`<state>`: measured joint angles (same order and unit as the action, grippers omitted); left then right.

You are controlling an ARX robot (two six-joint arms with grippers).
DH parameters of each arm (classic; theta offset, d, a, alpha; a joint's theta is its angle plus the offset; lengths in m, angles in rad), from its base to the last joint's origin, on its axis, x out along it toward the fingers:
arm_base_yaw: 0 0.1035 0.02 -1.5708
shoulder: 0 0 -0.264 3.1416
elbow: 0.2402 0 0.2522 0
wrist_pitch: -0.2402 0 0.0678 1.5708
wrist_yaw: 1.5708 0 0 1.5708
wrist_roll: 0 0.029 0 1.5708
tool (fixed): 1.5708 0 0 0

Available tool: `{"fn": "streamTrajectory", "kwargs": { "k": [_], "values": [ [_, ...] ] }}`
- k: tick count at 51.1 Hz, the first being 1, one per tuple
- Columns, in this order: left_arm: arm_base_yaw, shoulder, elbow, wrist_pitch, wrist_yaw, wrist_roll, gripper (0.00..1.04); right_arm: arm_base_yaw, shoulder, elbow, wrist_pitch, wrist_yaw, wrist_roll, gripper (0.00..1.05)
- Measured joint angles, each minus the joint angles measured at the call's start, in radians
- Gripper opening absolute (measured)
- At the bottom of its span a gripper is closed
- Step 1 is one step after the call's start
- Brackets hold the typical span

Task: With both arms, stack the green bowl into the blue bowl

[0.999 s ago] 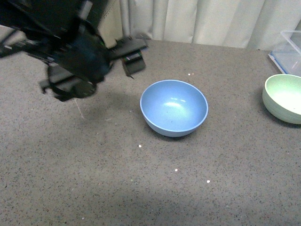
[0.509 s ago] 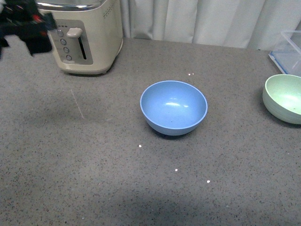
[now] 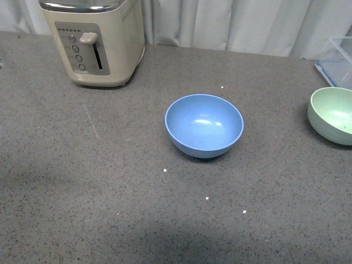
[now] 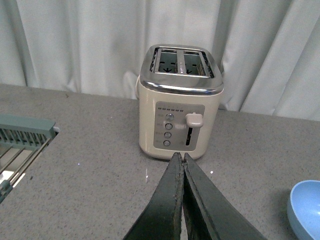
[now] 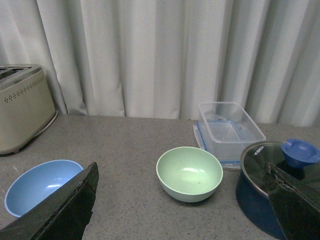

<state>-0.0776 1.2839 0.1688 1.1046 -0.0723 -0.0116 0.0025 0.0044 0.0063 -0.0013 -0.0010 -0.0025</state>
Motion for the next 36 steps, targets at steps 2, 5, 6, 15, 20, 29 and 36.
{"fn": "streamTrajectory", "kwargs": {
  "k": [2, 5, 6, 15, 20, 29, 36],
  "values": [
    [0.005, -0.023, -0.013, -0.013, 0.002, 0.0, 0.04, 0.0, 0.0, 0.0, 0.0, 0.0, 0.0, 0.96],
    [0.049, -0.087, -0.045, -0.05, 0.061, 0.003, 0.04, 0.0, 0.0, 0.0, 0.0, -0.001, 0.0, 0.96],
    [0.06, -0.111, -0.054, -0.063, 0.066, 0.003, 0.04, 0.0, 0.0, 0.0, 0.0, 0.0, 0.0, 0.96],
    [0.076, -0.252, -0.1, -0.158, 0.072, 0.004, 0.04, 0.0, 0.0, 0.0, 0.0, 0.0, 0.0, 0.96],
    [0.076, -0.319, -0.117, -0.206, 0.072, 0.004, 0.04, 0.0, 0.0, 0.0, 0.0, 0.0, 0.0, 0.96],
    [0.076, -0.456, -0.142, -0.317, 0.072, 0.004, 0.04, 0.0, 0.0, 0.0, 0.0, 0.0, 0.0, 0.96],
    [0.076, -0.587, -0.149, -0.43, 0.072, 0.004, 0.04, 0.0, 0.0, 0.0, 0.0, 0.0, 0.0, 0.96]
  ]
}}
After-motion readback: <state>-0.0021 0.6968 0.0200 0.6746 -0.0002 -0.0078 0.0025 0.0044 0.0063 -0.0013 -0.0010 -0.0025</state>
